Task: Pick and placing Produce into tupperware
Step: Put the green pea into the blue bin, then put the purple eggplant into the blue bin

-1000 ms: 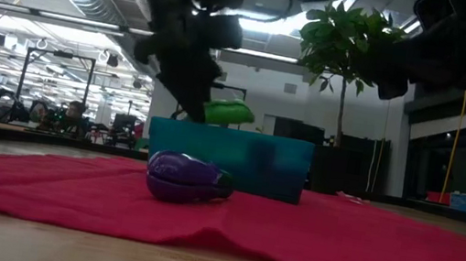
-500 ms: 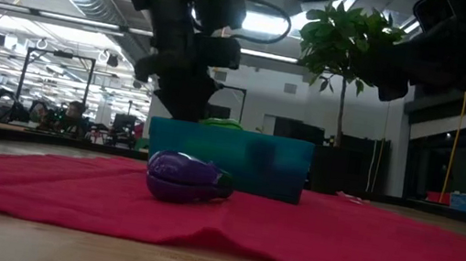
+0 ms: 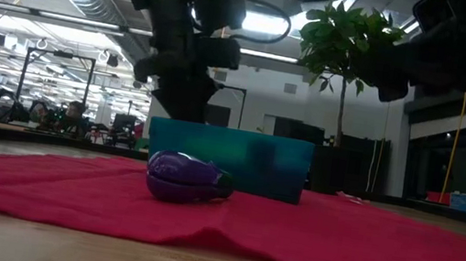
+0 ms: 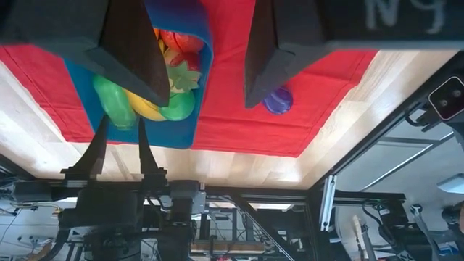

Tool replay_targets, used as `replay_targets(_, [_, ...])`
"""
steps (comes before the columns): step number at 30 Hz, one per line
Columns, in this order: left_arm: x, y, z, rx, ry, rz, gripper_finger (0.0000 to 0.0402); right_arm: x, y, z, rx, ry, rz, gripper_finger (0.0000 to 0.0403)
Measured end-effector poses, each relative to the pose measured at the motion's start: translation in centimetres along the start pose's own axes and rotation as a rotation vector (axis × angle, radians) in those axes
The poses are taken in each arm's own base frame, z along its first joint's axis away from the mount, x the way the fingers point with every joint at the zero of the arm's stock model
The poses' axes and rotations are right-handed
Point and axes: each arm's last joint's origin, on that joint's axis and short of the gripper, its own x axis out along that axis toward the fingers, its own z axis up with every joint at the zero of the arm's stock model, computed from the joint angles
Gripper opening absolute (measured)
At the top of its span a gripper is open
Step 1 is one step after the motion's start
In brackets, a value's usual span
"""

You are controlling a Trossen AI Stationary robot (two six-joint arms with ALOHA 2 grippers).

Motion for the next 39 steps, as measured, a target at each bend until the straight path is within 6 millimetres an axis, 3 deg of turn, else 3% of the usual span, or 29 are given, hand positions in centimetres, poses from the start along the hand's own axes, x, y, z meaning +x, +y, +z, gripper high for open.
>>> replay_targets(7, [-0.2, -0.2, 0.3, 0.006, -0.024, 0.005, 0.0184, 0.0, 0.0, -0.1, -0.001, 0.01, 0.0, 0.0179])
replay_targets(10, [-1.1, -0.3, 0.7, 0.013, -0.055, 0.01, 0.018, 0.0, 0.0, -0.1, -0.001, 0.011, 0.0, 0.0179])
replay_targets(21, [-8.9, -1.4, 0.0, -0.032, -0.18, 0.023, 0.0179, 0.0, -0.2, 0.0, 0.083, 0.004, -0.011, 0.0179])
replay_targets(24, [-9.9, -2.4, -1.2, -0.059, -0.217, 0.014, 0.0179, 0.0, -0.2, 0.1, 0.088, -0.015, -0.013, 0.0179])
replay_targets(32, [-9.8, -6.0, -6.6, -0.171, -0.374, 0.028, 0.0179, 0.9, -0.1, 1.9, 0.105, -0.026, -0.012, 0.0179])
replay_targets(39, [-9.8, -8.7, -10.6, -0.215, -0.623, -0.027, 0.0179, 4.2, 0.3, 3.1, 0.068, 0.091, -0.018, 0.0179])
